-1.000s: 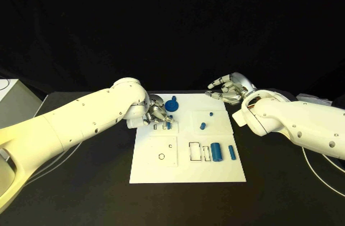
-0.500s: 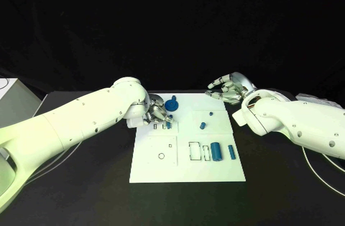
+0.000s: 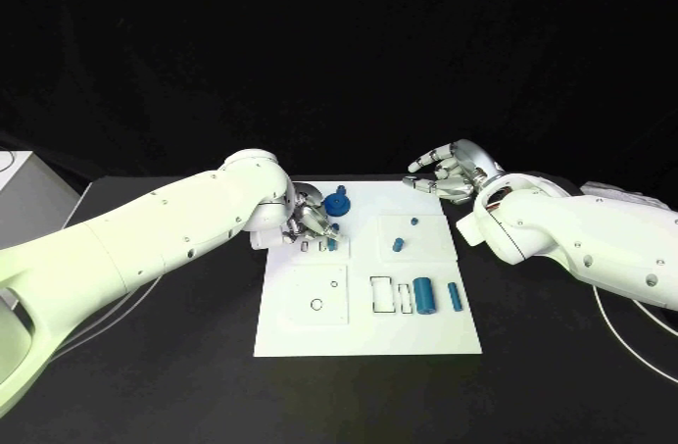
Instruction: Assemble the parts on the task board
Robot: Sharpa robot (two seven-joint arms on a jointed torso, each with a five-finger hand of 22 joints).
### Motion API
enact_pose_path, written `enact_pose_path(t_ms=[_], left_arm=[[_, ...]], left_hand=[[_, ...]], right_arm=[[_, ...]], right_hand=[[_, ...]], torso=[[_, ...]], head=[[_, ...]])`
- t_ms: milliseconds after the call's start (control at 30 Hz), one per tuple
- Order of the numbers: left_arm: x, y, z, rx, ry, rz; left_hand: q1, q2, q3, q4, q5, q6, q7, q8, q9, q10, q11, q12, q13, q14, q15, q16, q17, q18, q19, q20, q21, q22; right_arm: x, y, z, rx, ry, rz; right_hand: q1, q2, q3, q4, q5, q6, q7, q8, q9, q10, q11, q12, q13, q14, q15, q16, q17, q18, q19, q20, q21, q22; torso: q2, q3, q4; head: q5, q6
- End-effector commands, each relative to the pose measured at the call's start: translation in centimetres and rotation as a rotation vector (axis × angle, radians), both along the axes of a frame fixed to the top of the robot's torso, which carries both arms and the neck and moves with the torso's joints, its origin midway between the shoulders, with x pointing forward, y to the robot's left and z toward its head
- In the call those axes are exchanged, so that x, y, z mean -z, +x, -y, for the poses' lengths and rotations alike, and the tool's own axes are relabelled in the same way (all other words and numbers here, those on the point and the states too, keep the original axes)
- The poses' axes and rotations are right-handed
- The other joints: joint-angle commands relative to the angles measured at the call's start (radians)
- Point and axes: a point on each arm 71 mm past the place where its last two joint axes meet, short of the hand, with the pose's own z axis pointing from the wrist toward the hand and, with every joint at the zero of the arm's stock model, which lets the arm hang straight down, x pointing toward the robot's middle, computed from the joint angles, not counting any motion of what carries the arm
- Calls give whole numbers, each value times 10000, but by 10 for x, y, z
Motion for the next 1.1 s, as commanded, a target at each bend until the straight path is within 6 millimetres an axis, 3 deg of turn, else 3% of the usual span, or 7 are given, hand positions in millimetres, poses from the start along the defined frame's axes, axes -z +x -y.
enact_pose_path(t_ms=[33,500,800,1100], left_arm=[[0,-2,2,196,61,-171],[0,-2,3,229,80,-203],[1,-2,3,214,49,-222],[1,-2,1,162,-101,-288]], left_hand=[[133,-21,80,-2,-1,-32,-48,53,20,-24,-63,-60,-24,562,-84,6,1218,-128,0,-38,48,6],[611,-5,495,-176,1,-94,-99,162,121,27,-116,-92,-57,573,-131,12,1240,-133,6,-74,73,39],[1111,20,1121,-621,7,-140,-147,258,211,36,-165,-143,-115,580,-175,15,1260,-139,8,-102,97,72],[1509,105,1954,-1323,33,-186,-196,426,352,70,-211,-185,-140,581,-212,11,1271,-135,-23,-121,102,68]], right_arm=[[0,0,-1,-125,-82,-6],[0,0,-1,-134,-83,-10],[0,0,-2,-142,-85,-20],[1,0,-1,-145,-93,-42]], right_hand=[[-86,13,53,-11,58,-65,2,44,9,245,-18,-14,1947,1023,-38,41,2634,-64,514,-85,-15,1126],[-86,13,53,-11,58,-65,2,44,9,245,-18,-14,1947,1023,-38,41,2634,-64,514,-85,-15,1126],[-86,13,53,-11,58,-65,2,44,9,245,-18,-14,1947,1023,-38,41,2634,-64,514,-85,-15,1126],[-110,14,86,-20,46,-82,4,69,25,249,-17,-10,1950,1023,-36,41,2634,-65,518,-81,-10,1134]], torso=[[-5,-8,-1],[-1,-24,-10],[-6,-33,-15],[-17,-33,-16]], head=[[-8,-21],[-8,-60],[-26,-101],[-18,-102]])
